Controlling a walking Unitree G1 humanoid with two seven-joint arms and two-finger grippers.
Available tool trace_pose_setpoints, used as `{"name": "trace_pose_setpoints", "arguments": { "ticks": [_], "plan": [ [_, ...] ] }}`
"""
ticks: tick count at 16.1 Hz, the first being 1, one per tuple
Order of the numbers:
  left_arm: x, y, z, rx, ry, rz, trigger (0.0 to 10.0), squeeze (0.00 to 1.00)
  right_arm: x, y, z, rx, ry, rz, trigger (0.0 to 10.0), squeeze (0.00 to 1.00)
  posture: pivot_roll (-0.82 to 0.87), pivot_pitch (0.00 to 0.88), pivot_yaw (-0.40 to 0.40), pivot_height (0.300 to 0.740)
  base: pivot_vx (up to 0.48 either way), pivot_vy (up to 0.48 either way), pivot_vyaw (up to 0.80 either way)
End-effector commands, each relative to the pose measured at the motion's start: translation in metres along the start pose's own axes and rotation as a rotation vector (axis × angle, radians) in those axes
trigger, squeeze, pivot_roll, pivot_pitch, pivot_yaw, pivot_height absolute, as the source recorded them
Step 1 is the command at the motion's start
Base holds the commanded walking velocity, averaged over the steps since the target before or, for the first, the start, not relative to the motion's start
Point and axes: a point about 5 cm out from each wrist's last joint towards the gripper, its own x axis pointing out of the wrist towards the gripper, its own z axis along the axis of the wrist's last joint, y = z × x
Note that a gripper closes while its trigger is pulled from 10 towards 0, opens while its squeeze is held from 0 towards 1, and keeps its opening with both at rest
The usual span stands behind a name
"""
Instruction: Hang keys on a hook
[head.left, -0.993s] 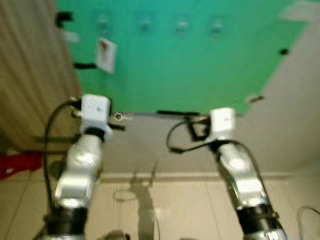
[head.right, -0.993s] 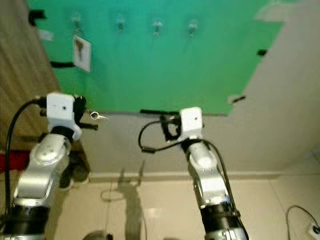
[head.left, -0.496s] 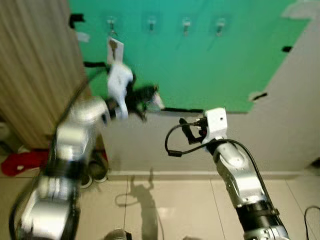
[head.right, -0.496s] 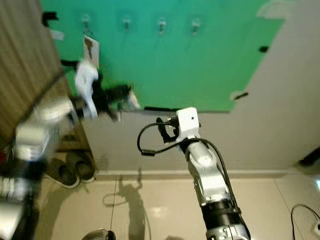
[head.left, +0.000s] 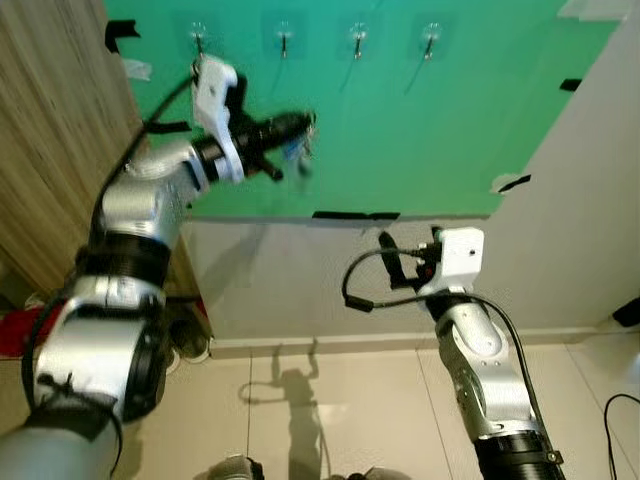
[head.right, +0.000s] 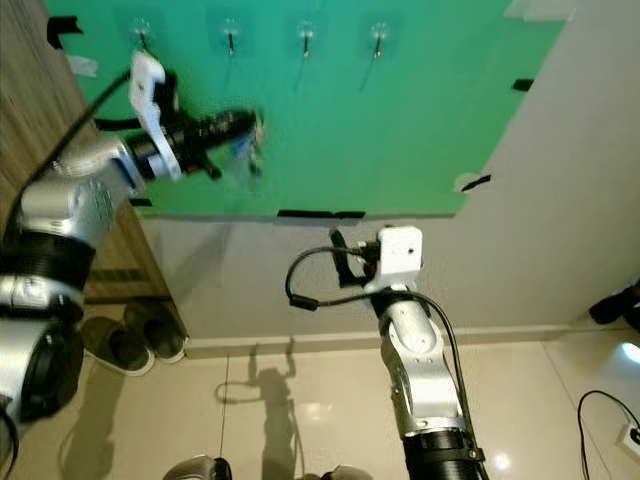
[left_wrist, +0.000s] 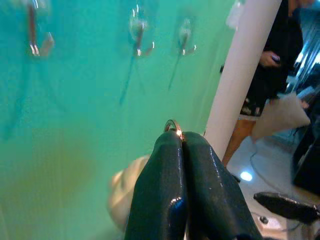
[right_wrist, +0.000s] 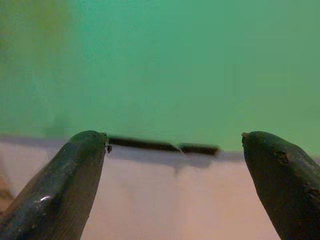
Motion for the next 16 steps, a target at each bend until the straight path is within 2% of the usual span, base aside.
{"name": "trace_pose_setpoints", "arguments": {
  "ticks": [1, 3, 7, 10, 12, 16],
  "plan": [
    [0.001, 0.002, 0.012, 0.003, -0.036, -0.018, 10.0, 0.0, 0.004, 0.005, 0.017, 0.012, -0.071, 0.046, 10.0, 0.0, -0.13, 0.049, -0.025, 0.74, 0.0, 0.0, 0.0],
    [0.0, 0.009, 0.023, -0.018, -0.068, -0.012, 10.0, 0.0, 0.006, 0.016, 0.025, 0.001, -0.089, 0.117, 10.0, 0.0, -0.14, 0.045, -0.022, 0.74, 0.0, 0.0, 0.0],
    [0.0, 0.017, 0.038, -0.048, -0.127, 0.017, 10.0, 0.0, 0.004, 0.027, 0.025, 0.008, -0.094, 0.172, 10.0, 0.0, -0.13, 0.05, -0.018, 0.74, 0.0, 0.0, 0.0],
    [-0.003, 0.026, 0.047, -0.122, -0.208, 0.09, 10.0, 0.0, 0.002, 0.034, 0.029, 0.035, -0.116, 0.214, 10.0, 0.0, -0.13, 0.057, -0.016, 0.74, 0.0, 0.0, 0.0],
    [-0.003, 0.028, 0.048, -0.156, -0.234, 0.12, 10.0, 0.0, 0.003, 0.036, 0.028, 0.023, -0.113, 0.225, 10.0, 0.0, -0.14, 0.059, -0.015, 0.74, 0.0, 0.0, 0.0],
    [0.003, 0.026, 0.043, -0.236, -0.251, 0.109, 10.0, 0.0, 0.002, 0.038, 0.028, 0.021, -0.108, 0.238, 10.0, 0.0, -0.14, 0.059, -0.012, 0.74, 0.0, 0.0, 0.0]
  ]
}}
